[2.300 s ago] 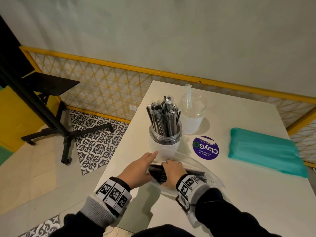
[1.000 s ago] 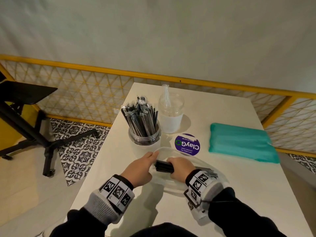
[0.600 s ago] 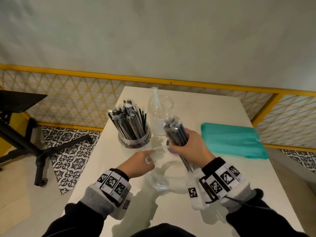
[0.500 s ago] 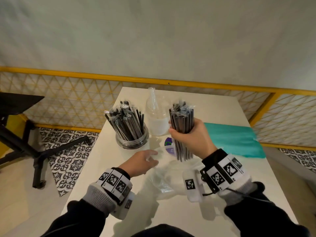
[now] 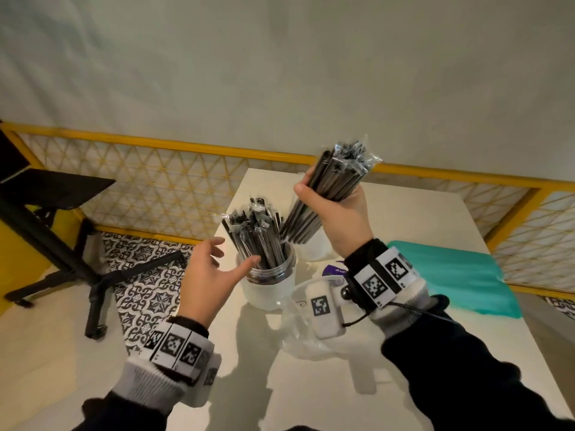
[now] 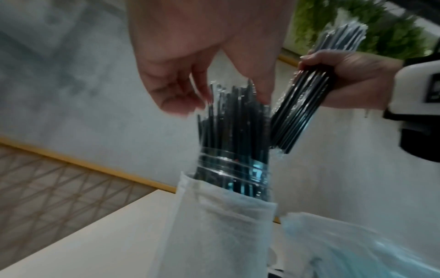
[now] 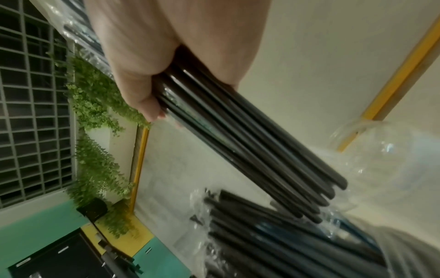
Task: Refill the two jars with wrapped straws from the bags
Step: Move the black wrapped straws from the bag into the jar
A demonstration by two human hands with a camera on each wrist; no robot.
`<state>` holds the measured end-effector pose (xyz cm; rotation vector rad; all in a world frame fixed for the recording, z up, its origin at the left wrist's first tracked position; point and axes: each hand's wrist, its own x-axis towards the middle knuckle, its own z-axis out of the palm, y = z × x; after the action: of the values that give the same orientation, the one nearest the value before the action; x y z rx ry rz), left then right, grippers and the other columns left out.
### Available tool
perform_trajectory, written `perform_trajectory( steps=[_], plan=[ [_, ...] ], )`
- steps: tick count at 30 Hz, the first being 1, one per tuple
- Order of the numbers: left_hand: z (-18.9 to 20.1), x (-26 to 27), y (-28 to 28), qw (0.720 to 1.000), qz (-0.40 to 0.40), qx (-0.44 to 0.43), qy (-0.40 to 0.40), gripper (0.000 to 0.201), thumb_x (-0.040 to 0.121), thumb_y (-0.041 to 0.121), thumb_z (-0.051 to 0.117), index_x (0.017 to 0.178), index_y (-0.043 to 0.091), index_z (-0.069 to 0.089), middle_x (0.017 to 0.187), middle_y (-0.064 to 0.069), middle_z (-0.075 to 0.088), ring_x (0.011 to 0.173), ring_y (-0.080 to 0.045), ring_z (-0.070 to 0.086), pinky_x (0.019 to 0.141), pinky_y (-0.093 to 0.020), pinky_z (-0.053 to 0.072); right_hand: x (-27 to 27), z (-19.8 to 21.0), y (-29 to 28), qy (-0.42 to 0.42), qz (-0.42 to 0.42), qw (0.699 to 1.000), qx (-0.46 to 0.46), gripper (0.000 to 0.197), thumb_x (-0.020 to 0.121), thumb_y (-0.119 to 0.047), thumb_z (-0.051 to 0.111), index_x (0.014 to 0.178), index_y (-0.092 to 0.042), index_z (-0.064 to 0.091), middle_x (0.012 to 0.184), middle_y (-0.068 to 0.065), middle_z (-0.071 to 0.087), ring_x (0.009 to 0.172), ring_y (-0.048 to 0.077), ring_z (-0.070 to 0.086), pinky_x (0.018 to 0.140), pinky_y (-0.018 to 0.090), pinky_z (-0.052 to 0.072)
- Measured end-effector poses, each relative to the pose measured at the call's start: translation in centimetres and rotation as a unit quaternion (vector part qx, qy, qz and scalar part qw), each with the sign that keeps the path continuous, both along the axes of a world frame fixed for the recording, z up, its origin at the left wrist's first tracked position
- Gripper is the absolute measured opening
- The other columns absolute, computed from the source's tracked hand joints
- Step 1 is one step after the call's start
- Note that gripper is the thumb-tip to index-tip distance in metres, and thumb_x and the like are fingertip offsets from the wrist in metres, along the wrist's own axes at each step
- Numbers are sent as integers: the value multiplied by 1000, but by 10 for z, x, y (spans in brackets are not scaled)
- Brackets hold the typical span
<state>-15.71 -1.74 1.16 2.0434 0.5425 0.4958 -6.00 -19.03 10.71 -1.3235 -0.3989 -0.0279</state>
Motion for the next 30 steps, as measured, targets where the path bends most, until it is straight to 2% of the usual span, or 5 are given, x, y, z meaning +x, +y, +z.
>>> perform_trajectory(
  steps=[7,15,20,24,30],
  plan=[
    [1,41,-3,976,-152,-150,29,95,55,26,89,132,22,33,121,10,51,117,-8,48,99,-25,36,7,-19,38,49,8,999,-19,17,77,0,72,85,-15,69,80,-5,69,80,6,66,81,20,54],
    [-7,51,-4,975,-142,-169,-35,93,52,14,91,125,25,34,115,15,54,107,2,54,88,-9,43,15,-68,52,115,2,986,-121,18,80,-11,72,96,-8,67,82,-7,68,71,-4,65,64,7,49],
    [-6,54,-6,969,-164,-173,-66,73,63,-9,79,113,28,40,108,11,56,90,20,57,68,0,44,4,-93,60,140,48,975,-163,31,85,-16,65,115,-14,58,96,-4,65,95,13,64,78,12,52],
    [-11,55,1,970,-163,-166,-65,80,61,2,84,120,31,39,117,6,56,104,10,55,84,-8,48,8,-89,51,117,119,970,-174,35,84,-18,67,112,-28,50,102,-11,62,99,9,61,95,30,49],
    [-18,56,2,976,-157,-146,-35,94,54,26,90,127,36,31,132,12,46,123,-4,43,105,-27,34,6,-55,43,-83,39,964,-250,79,71,-40,76,135,-34,32,127,-21,43,117,-8,43,96,9,32]
  ],
)
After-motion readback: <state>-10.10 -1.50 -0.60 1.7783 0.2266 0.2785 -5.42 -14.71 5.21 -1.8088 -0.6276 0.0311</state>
